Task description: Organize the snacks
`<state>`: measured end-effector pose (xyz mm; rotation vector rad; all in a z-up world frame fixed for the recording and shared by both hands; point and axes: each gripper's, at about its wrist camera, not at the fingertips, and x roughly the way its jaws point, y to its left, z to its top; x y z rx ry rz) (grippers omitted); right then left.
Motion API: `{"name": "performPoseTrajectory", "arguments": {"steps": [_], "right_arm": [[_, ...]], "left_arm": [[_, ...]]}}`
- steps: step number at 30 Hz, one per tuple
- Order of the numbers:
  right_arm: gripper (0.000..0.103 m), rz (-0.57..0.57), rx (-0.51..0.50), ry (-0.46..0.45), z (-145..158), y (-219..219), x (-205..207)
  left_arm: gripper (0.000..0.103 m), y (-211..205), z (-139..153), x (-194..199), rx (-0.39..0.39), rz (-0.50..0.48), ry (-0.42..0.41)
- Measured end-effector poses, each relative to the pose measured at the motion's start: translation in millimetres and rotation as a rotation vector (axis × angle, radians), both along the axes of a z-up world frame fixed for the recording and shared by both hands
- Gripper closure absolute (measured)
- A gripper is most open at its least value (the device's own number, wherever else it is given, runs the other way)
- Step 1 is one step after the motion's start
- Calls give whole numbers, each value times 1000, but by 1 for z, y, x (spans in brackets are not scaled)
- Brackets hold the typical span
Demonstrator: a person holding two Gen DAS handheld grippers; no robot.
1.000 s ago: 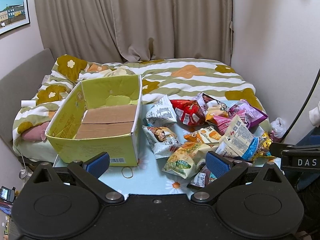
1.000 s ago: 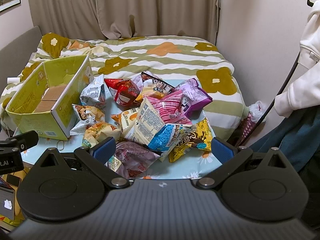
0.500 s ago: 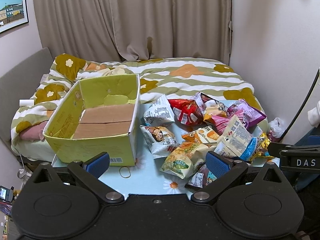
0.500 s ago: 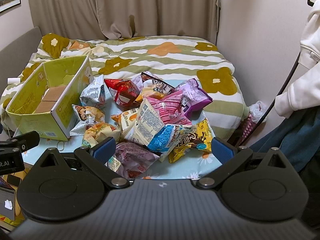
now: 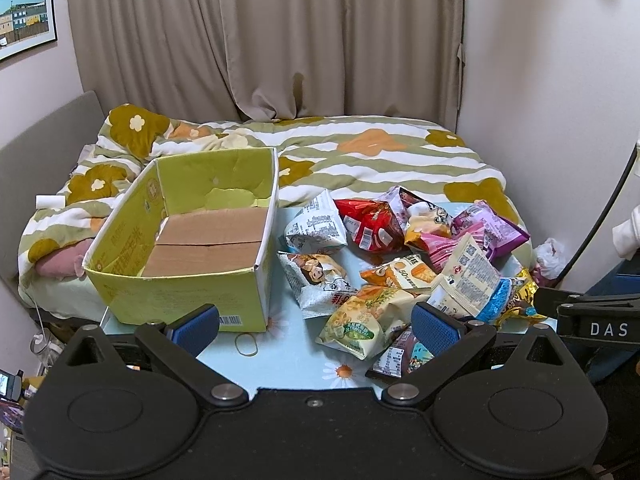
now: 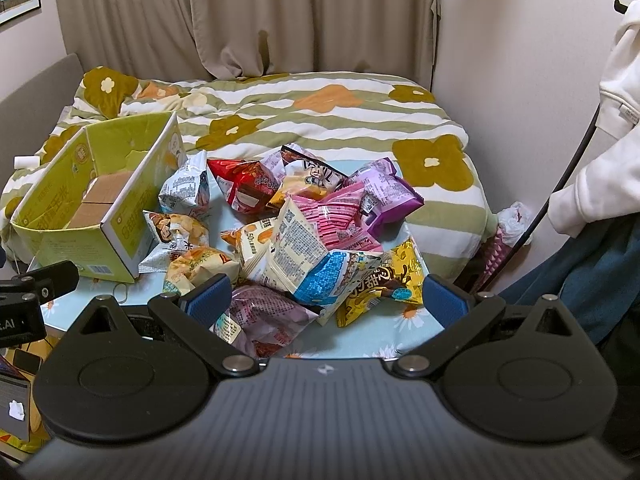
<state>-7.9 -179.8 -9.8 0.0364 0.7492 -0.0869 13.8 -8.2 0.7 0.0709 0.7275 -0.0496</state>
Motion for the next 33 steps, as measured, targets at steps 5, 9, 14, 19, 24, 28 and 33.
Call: {"name": "performPoseTrajectory", "arguments": {"steps": [5,9,14,19,24,28,33], "right_arm": [[0,0,2,0,1,2,-2],[0,1,3,0,3,5,-3],[0,0,3,5,-1,-3,0],[0,-3,30,38,0,-9,2],[0,13,95,76,-21,-15,15],[0,-24,219,132,-43,-18,28],[0,-107,332,181,-71,-14,46]], "left_arm": [[0,1,0,0,0,0,-1],[0,2,0,-1,-1,0,-1],[0,2,0,2,0,-6,13],[0,3,-2,10,9,-30,21],[0,3,-29,33,-7,-135,71],[0,5,-57,59,-45,-234,136],[1,3,-78,86,-10,-338,132]]}}
